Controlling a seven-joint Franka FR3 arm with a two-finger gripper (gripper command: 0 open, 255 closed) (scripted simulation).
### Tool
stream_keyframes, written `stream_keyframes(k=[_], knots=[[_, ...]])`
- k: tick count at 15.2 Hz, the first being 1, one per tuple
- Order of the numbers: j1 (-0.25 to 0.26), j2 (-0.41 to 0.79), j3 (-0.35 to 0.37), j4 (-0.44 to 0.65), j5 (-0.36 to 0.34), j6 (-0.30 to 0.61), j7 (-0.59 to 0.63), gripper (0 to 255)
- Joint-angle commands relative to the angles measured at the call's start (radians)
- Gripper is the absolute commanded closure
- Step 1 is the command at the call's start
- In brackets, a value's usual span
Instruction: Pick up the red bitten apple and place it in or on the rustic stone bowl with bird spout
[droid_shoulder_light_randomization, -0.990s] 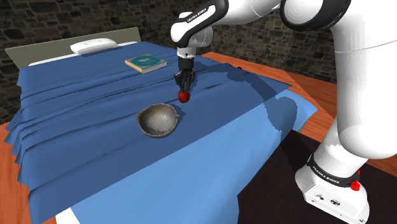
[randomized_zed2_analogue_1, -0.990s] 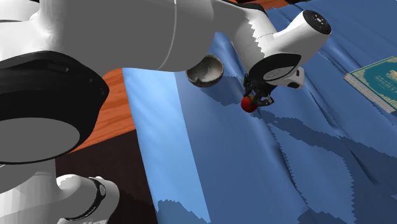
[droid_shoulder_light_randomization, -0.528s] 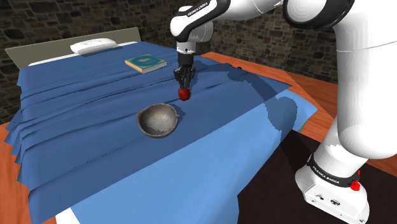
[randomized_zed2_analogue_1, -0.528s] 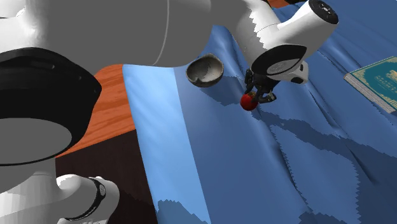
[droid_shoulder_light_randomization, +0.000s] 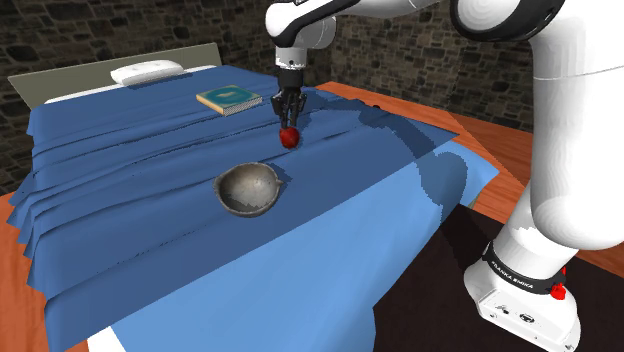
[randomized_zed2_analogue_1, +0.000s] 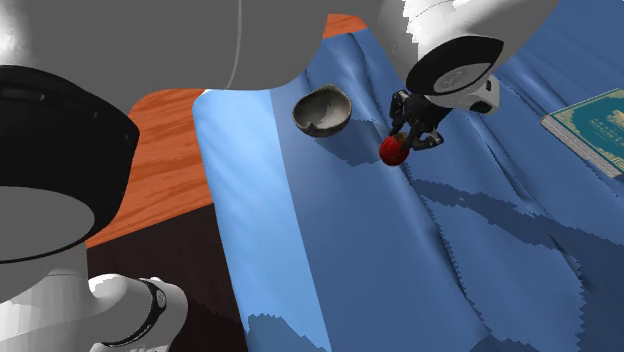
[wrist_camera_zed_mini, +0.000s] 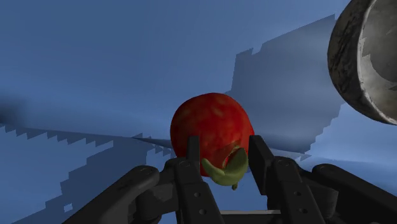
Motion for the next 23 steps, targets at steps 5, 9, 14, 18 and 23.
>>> stream_keyframes(k=[5, 9, 14, 18, 23], knots=[[-0.002, -0.015, -0.001, 0.059, -0.005, -0.073, 0.014, 255], [-0.003, -0.019, -0.002, 0.106, -0.008, -0.124, 0.023, 255], [-0.005, -0.019, -0.002, 0.174, -0.010, -0.190, 0.036, 255], [-0.007, -0.013, -0.002, 0.235, -0.011, -0.245, 0.046, 255], [0.035, -0.068, 0.015, 0.184, -0.017, -0.236, 0.103, 255]])
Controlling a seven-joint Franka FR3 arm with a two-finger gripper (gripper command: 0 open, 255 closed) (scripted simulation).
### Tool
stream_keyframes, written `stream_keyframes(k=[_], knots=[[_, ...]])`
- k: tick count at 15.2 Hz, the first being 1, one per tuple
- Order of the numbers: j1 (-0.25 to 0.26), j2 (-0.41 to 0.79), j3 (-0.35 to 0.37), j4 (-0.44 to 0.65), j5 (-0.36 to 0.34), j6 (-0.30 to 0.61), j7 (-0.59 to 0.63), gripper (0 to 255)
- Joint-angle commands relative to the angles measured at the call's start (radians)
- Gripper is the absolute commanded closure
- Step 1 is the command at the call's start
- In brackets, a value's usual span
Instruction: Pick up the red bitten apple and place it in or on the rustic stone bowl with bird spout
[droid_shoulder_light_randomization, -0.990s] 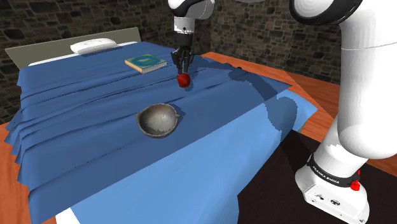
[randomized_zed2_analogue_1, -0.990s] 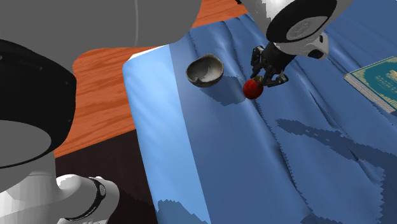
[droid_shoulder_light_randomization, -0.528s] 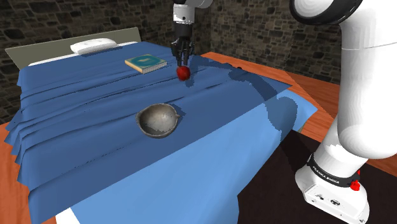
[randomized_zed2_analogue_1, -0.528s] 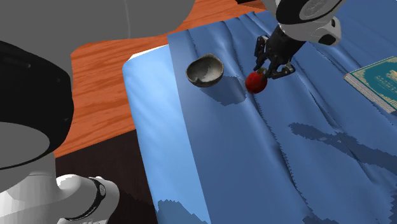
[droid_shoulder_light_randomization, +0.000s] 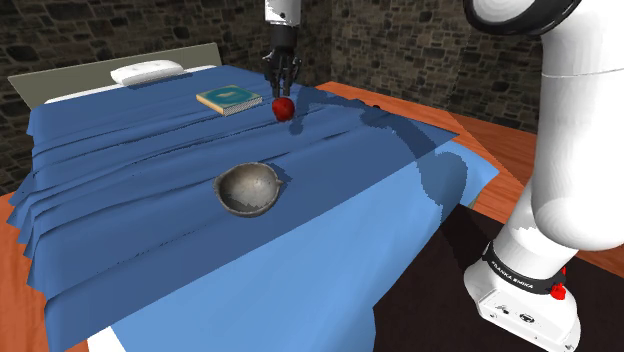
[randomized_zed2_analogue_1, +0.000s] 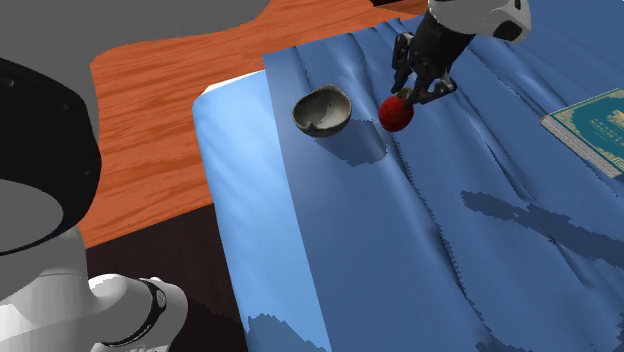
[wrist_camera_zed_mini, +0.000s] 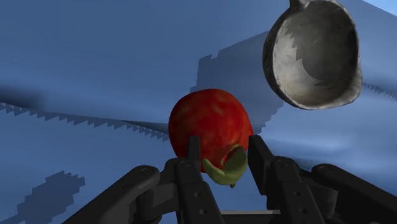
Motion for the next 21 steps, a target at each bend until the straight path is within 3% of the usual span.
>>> stream_keyframes(k=[1, 8, 16, 21], knots=[[0.026, -0.034, 0.011, -0.037, -0.003, 0.011, 0.036, 255], [0.121, -0.120, 0.062, -0.129, -0.015, 0.046, 0.177, 255], [0.226, -0.158, 0.128, -0.148, -0.031, 0.061, 0.349, 255], [0.226, -0.165, 0.128, -0.225, -0.028, 0.129, 0.337, 255]])
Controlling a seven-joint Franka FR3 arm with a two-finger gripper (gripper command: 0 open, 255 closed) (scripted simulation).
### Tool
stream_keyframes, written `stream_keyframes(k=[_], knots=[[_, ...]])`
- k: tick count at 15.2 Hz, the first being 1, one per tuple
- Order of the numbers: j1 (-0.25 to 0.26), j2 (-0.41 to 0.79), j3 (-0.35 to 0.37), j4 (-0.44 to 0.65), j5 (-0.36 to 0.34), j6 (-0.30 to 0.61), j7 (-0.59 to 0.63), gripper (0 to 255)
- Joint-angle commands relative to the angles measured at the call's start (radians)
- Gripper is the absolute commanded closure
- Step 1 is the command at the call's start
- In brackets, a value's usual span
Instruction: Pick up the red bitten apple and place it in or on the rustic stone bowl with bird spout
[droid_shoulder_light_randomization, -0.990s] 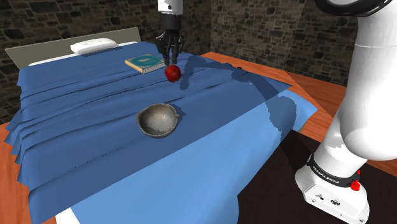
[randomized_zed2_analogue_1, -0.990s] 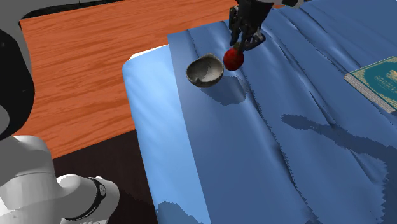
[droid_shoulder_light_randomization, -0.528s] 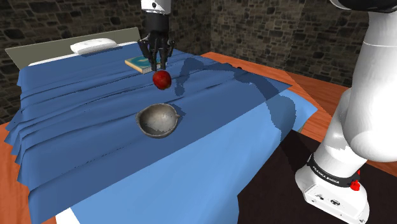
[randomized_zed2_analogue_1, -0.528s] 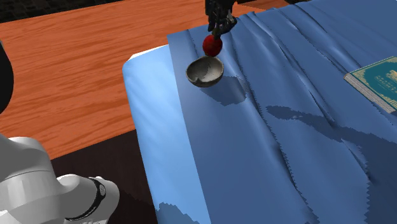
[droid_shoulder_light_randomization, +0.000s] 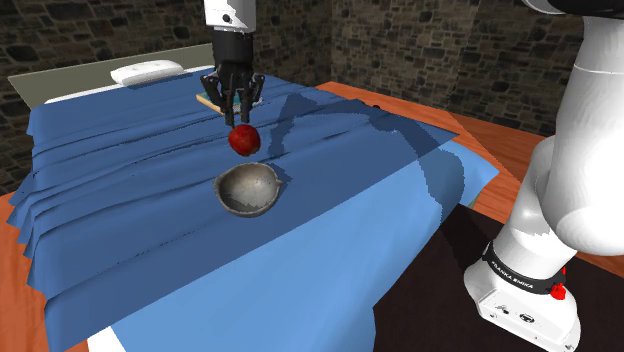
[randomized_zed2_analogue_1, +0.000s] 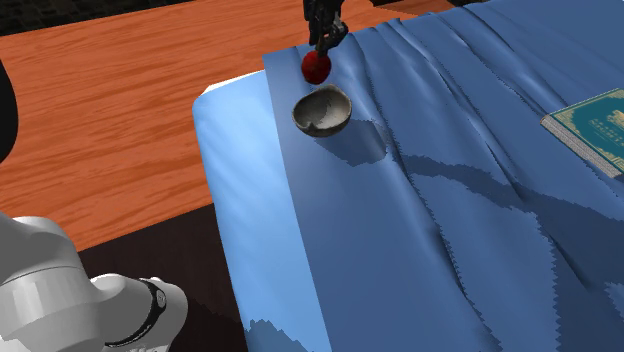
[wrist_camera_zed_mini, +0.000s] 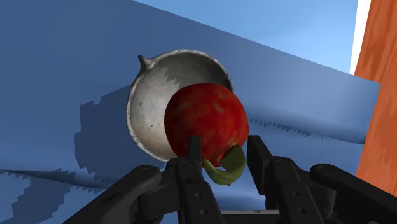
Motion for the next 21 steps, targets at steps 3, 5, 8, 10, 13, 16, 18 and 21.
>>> stream_keyframes(k=[3, 5, 8, 10, 13, 16, 18, 21], knots=[[0.001, -0.003, 0.001, -0.055, 0.002, 0.053, -0.008, 255], [0.001, -0.002, 0.001, -0.081, 0.004, 0.079, -0.012, 255], [0.002, 0.000, 0.001, -0.118, 0.005, 0.118, -0.019, 255], [0.002, 0.003, 0.001, -0.141, 0.007, 0.143, -0.024, 255], [0.003, 0.009, 0.002, -0.173, 0.009, 0.181, -0.030, 255], [0.003, 0.015, 0.002, -0.201, 0.011, 0.214, -0.036, 255], [0.003, 0.016, 0.002, -0.200, 0.011, 0.214, -0.036, 255], [0.003, 0.016, 0.002, -0.200, 0.011, 0.214, -0.036, 255]])
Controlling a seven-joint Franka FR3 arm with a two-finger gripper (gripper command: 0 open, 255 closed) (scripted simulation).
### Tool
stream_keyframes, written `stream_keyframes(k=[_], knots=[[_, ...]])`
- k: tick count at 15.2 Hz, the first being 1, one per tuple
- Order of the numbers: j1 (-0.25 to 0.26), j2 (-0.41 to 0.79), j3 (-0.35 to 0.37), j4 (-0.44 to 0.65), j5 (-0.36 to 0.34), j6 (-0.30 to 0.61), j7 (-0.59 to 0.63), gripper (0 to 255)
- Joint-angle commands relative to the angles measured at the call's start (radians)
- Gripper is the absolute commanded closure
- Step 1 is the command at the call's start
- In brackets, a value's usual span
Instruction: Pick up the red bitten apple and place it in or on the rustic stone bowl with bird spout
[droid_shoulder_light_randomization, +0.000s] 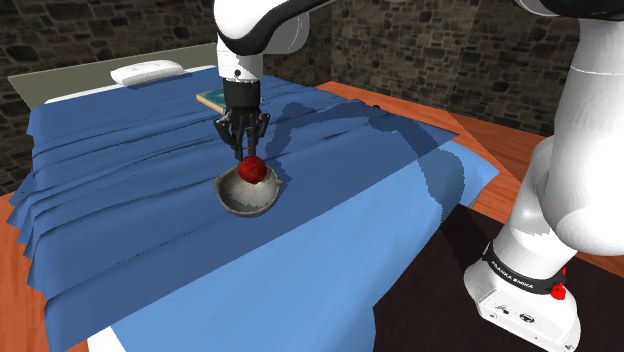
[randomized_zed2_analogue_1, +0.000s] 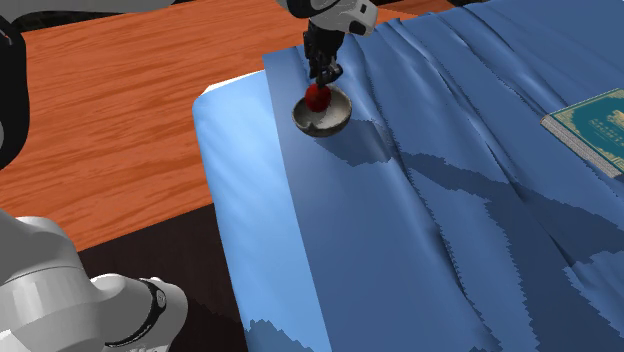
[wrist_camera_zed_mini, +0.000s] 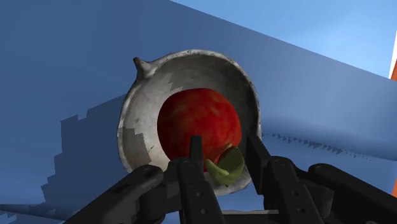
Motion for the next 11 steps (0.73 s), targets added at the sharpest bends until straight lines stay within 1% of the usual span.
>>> stream_keyframes(k=[1, 2, 3, 8, 11], knots=[[0.000, 0.000, 0.000, 0.000, 0.000, 0.000, 0.000, 255], [0.000, 0.000, 0.000, 0.000, 0.000, 0.000, 0.000, 255], [0.000, 0.000, 0.000, 0.000, 0.000, 0.000, 0.000, 0], [0.000, 0.000, 0.000, 0.000, 0.000, 0.000, 0.000, 0], [-0.010, -0.021, -0.006, 0.071, -0.003, -0.093, 0.003, 0]])
